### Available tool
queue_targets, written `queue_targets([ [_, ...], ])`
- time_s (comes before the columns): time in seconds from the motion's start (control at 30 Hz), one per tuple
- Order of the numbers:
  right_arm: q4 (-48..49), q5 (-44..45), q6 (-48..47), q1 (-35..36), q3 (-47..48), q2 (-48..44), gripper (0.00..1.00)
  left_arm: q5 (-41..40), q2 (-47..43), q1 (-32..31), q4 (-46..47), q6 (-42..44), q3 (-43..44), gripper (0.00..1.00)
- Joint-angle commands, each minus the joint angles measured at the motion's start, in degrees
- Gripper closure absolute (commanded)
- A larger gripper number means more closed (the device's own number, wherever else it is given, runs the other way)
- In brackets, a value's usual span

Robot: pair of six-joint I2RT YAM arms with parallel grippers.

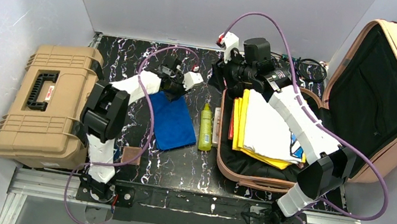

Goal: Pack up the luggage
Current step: Pick up the toiletry item from the center of the board.

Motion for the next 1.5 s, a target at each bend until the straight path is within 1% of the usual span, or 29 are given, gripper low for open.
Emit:
queue_targets([
  [0.0, 1.75, -2.81, 0.8, 0.34, 0.27, -2.9, 0.39, -5.06, 2.97, 0.01, -5.75, 0.01, 4.21, 0.81],
  [0.17, 1.65, -3.75, 1.4, 0.35, 1.09, -2.39, 0.39, -11.11, 7.39, -0.02, -7.14, -3.45, 7.48, 0.86],
  [0.27, 1.67, -4.66, 2.27, 0.34, 1.56, -1.54, 0.39, -17.32, 10.67, 0.54, -8.35, -6.68, 10.83, 0.9],
  [0.33, 1.8, -4.92, 2.97, 0.33, 1.75, -0.99, 0.39, -21.02, 13.38, 1.56, -10.32, -9.34, 15.3, 0.92],
  [0.43, 2.05, -5.19, 3.69, 0.35, 2.18, -0.04, 0.39, -25.33, 17.4, 3.97, -14.06, -13.05, 21.04, 0.92],
  [0.53, 2.47, -4.19, 4.63, 0.35, 2.68, 1.03, 0.38, -27.98, 20.24, 6.65, -16.81, -17.1, 25.72, 0.92],
  [0.63, 2.85, -2.34, 5.71, 0.34, 3.57, 2.72, 0.38, -27.19, 22.66, 9.72, -21.22, -22.57, 31.07, 0.92],
  [0.8, 3.33, 1.38, 8.42, 0.18, 4.83, 5.95, 0.38, -24.46, 24.98, 12.97, -23.37, -29.86, 36.74, 0.89],
  [0.83, 3.48, 2.23, 8.58, 0.03, 5.11, 6.6, 0.38, -23.06, 25.03, 13.34, -23.5, -31.32, 37.53, 0.87],
  [0.93, 3.3, 3.17, 11.26, -0.85, 6.3, 9.26, 0.38, -16.06, 23.11, 14.35, -21.83, -35.0, 37.3, 0.84],
  [0.97, 3.14, 3.29, 11.97, -1.28, 6.87, 10.29, 0.38, -13.77, 22.11, 14.74, -21.02, -36.09, 36.78, 0.8],
  [1.0, 3.04, 3.12, 12.78, -1.8, 7.62, 11.25, 0.38, -11.44, 21.03, 14.93, -20.14, -36.99, 36.15, 0.67],
  [1.03, 2.99, 2.83, 13.68, -2.38, 8.19, 12.21, 0.39, -9.02, 19.71, 15.04, -18.93, -37.18, 35.21, 0.58],
  [1.07, 2.96, 2.38, 14.53, -2.84, 8.67, 13.21, 0.39, -6.79, 18.08, 15.06, -17.39, -37.21, 34.02, 0.38],
  [1.1, 2.94, 1.9, 15.29, -3.28, 9.2, 14.38, 0.39, -4.95, 16.44, 15.06, -15.22, -37.21, 32.35, 0.27],
  [1.17, 2.88, 1.08, 16.47, -3.67, 9.9, 15.46, 0.39, -1.93, 12.52, 15.05, -12.21, -37.17, 28.56, 0.13],
  [1.2, 2.9, 0.84, 16.76, -3.69, 10.01, 15.96, 0.39, -0.19, 10.16, 15.06, -10.25, -36.59, 26.26, 0.07],
  [1.23, 2.98, 0.62, 16.96, -3.71, 9.99, 16.27, 0.39, 1.36, 7.8, 15.02, -8.26, -35.14, 23.79, 0.03],
  [1.27, 3.05, 0.37, 17.1, -3.69, 9.95, 16.55, 0.38, 3.66, 5.59, 15.11, -5.59, -33.27, 21.05, 0.02],
  [1.37, 3.25, 0.14, 17.13, -3.78, 9.62, 16.68, 0.38, 6.92, -1.28, 15.06, -0.57, -27.92, 12.05, 0.02],
  [1.47, 3.51, -0.63, 17.78, -4.15, 9.27, 16.57, 0.38, 11.25, -5.64, 15.06, 1.08, -21.3, 5.91, 0.02],
])
